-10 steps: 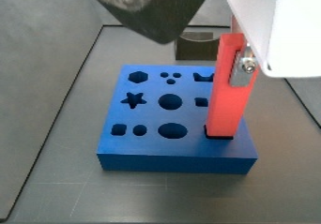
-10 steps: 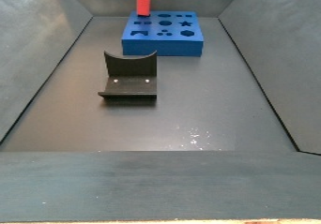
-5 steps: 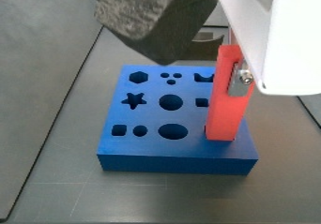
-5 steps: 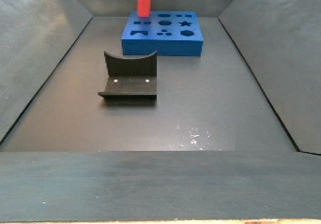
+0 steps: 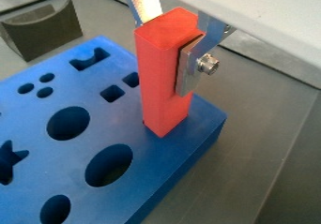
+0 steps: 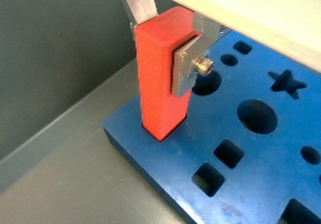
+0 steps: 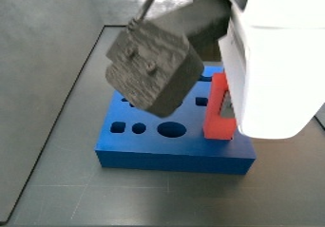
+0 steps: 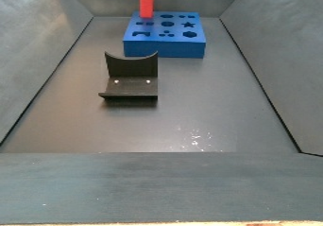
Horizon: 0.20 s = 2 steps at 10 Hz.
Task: Pick up the rectangle object. Move up. Move to above the board. Insert the rectangle object.
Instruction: Insert the rectangle object.
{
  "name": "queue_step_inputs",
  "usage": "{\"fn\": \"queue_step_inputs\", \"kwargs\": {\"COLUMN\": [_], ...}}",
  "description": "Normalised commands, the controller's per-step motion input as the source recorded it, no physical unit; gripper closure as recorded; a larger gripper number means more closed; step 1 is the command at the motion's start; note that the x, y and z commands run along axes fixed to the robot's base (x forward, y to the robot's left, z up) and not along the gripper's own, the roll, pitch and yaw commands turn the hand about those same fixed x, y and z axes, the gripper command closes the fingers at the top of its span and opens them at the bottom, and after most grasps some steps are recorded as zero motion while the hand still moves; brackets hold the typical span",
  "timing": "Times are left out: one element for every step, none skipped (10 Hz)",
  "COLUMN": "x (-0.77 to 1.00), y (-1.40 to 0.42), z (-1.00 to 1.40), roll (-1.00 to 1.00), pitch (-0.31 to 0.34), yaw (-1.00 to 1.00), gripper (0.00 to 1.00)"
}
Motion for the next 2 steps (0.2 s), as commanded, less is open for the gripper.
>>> {"fn": "queue_step_inputs", "kwargs": {"x": [0.0,0.0], "y": [0.0,0.0], "z": [0.0,0.0], "roll": [0.0,0.0], "pitch": [0.0,0.0], "yaw": [0.0,0.0], "gripper": [0.0,0.0]}}
